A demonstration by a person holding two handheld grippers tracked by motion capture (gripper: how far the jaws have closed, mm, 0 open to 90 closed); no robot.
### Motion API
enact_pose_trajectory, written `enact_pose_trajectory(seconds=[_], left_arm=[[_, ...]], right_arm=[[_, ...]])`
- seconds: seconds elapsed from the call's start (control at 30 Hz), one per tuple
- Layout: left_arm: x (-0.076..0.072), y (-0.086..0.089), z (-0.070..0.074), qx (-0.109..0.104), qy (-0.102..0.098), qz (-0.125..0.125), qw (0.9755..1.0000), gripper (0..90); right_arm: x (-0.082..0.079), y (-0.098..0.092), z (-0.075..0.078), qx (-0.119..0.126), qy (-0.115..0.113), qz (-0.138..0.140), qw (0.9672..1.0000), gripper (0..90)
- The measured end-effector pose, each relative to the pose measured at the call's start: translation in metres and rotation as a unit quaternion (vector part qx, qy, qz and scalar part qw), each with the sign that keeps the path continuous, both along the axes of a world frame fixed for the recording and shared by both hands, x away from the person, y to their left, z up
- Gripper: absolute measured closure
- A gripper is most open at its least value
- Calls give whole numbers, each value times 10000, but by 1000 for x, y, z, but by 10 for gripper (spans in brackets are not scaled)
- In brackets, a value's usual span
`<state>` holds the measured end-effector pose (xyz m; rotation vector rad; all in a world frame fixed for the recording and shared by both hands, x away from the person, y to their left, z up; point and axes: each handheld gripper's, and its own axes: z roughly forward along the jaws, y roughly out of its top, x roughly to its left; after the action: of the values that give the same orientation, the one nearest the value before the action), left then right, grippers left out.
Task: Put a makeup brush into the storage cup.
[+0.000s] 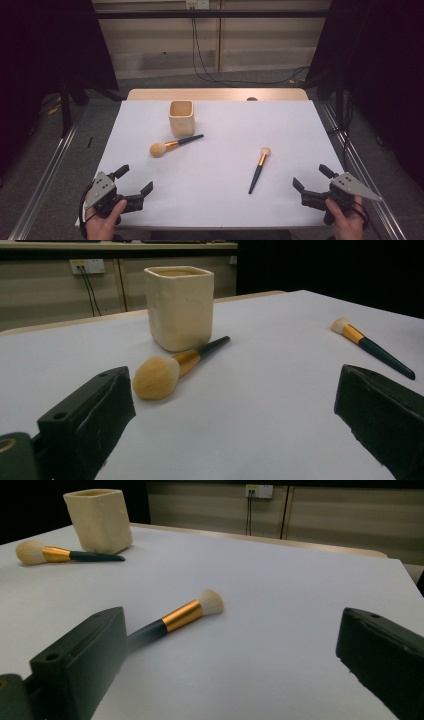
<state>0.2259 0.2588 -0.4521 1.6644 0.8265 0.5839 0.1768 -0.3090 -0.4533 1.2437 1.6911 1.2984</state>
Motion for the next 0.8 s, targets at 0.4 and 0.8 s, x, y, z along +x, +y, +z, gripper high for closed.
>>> enact_pose_trajectory(seconds=[0.4, 0.8], left_arm=[[3, -2, 0, -1, 103, 40, 9999, 25], [4, -6, 6, 17, 5, 99, 9999, 23]], right_arm=[[0, -1, 0, 74, 2, 32, 10000, 0], [0, 4, 1, 51, -44, 123, 9999, 0]])
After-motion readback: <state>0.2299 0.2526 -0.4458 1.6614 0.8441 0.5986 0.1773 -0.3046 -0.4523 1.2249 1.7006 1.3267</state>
